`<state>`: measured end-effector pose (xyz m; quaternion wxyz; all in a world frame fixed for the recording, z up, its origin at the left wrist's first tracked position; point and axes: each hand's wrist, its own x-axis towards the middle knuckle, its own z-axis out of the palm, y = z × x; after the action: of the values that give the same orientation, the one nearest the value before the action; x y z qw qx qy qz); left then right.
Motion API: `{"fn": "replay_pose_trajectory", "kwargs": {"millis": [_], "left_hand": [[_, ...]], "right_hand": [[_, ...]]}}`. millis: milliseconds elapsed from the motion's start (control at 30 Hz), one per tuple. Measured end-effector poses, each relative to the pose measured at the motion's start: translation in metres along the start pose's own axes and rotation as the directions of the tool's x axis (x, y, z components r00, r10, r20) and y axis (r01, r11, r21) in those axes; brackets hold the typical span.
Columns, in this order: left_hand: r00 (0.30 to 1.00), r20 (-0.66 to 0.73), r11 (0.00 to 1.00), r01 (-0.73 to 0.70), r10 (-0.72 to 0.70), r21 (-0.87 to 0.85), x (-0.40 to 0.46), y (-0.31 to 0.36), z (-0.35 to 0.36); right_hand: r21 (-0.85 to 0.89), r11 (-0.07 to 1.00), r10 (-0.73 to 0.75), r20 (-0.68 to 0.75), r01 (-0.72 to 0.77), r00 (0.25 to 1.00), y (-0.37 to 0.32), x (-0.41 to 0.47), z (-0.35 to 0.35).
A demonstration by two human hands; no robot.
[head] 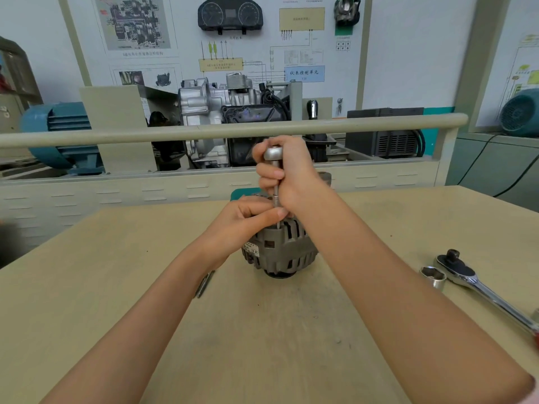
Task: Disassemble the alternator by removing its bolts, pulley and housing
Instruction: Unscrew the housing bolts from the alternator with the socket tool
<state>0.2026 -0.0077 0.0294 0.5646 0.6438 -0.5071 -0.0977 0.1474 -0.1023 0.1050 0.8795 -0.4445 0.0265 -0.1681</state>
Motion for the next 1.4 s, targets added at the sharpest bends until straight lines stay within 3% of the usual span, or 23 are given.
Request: {"fn": "replay_pose_trajectory", "kwargs": {"millis": [33,67,100,133,167,233,300,400,500,567,633,700,767,867,933,1033,1167,1300,1400], "left_hand": [[1.000,-0.013,1.000,0.013,-0.013,0.022,0.000,-0.002,0.000],[1.000,-0.021,0.999,0.017,-0.017,0.042,0.001,-0.002,0.000],[0.999,-0.025,0.998,0.022,-0.021,0.060,0.002,-0.004,-0.001],[0.999,-0.020,0.997,0.029,-0.028,0.065,0.002,-0.005,-0.002],[0.999,-0.018,0.997,0.038,-0.037,0.067,0.001,-0.003,-0.001],[0.998,-0.015,0.998,0.056,-0.056,0.016,0.001,-0.001,-0.001],[0.999,-0.007,0.999,0.044,-0.044,-0.011,0.000,0.000,-0.001],[0.999,0.038,0.999,0.040,-0.039,-0.022,0.000,0.001,-0.001],[0.998,0.052,0.999,0.026,-0.025,-0.027,-0.001,0.003,0.000],[1.000,0.018,1.000,0.016,-0.016,-0.019,0.000,0.003,0.000],[1.000,-0.007,1.000,0.011,-0.011,0.013,-0.001,0.004,0.001],[0.999,-0.032,0.999,0.023,-0.022,0.045,0.000,0.004,0.002],[0.999,-0.031,0.997,0.024,-0.021,0.075,0.000,0.003,0.002],[0.998,-0.041,0.998,0.043,-0.041,0.048,-0.001,0.005,0.003],[0.998,-0.037,0.999,0.044,-0.043,0.031,-0.002,0.005,0.005],[0.997,-0.018,0.997,0.073,-0.073,-0.007,-0.001,0.006,0.006],[0.996,0.034,0.996,0.078,-0.076,-0.035,-0.001,0.004,0.001],[0.998,0.023,0.997,0.064,-0.063,-0.036,-0.003,0.007,0.001],[0.999,-0.005,0.998,0.049,-0.050,-0.040,-0.004,0.009,0.003]], "right_hand": [[-0.011,0.981,-0.191,-0.196,0.193,0.962,0.007,-0.001,0.003],[-0.037,0.933,-0.348,-0.344,0.357,0.872,0.013,-0.001,0.008],[-0.061,0.893,-0.430,-0.410,0.446,0.805,0.016,-0.001,0.012],[-0.077,0.888,-0.441,-0.423,0.454,0.792,0.017,-0.001,0.015],[-0.099,0.914,-0.399,-0.404,0.394,0.823,0.016,0.000,0.015],[-0.104,0.978,-0.204,-0.279,0.182,0.938,0.007,0.002,0.011],[-0.077,0.995,0.057,-0.017,-0.058,0.998,-0.003,0.005,0.003],[-0.134,0.952,0.305,0.332,-0.275,0.892,-0.011,0.007,-0.007],[-0.130,0.949,0.315,0.383,-0.287,0.868,-0.010,0.005,-0.009],[-0.043,0.979,0.202,0.251,-0.198,0.947,-0.007,0.004,-0.006],[-0.005,1.000,-0.028,-0.064,0.028,0.998,0.002,0.002,-0.001],[-0.086,0.954,-0.299,-0.346,0.287,0.889,0.009,0.001,0.004],[-0.140,0.919,-0.392,-0.406,0.368,0.825,0.011,-0.003,0.010],[-0.036,0.986,-0.167,-0.243,0.164,0.955,-0.001,-0.006,0.017],[-0.072,0.997,-0.024,-0.152,0.013,0.988,-0.010,-0.005,0.017],[-0.110,0.983,0.145,-0.026,-0.147,0.989,-0.015,0.002,0.011],[-0.147,0.929,0.363,0.205,-0.339,0.909,-0.023,0.005,0.004],[-0.169,0.920,0.387,0.250,-0.353,0.887,-0.023,0.002,0.003],[-0.125,0.974,0.198,0.075,-0.188,0.977,-0.017,-0.001,0.008]]}}
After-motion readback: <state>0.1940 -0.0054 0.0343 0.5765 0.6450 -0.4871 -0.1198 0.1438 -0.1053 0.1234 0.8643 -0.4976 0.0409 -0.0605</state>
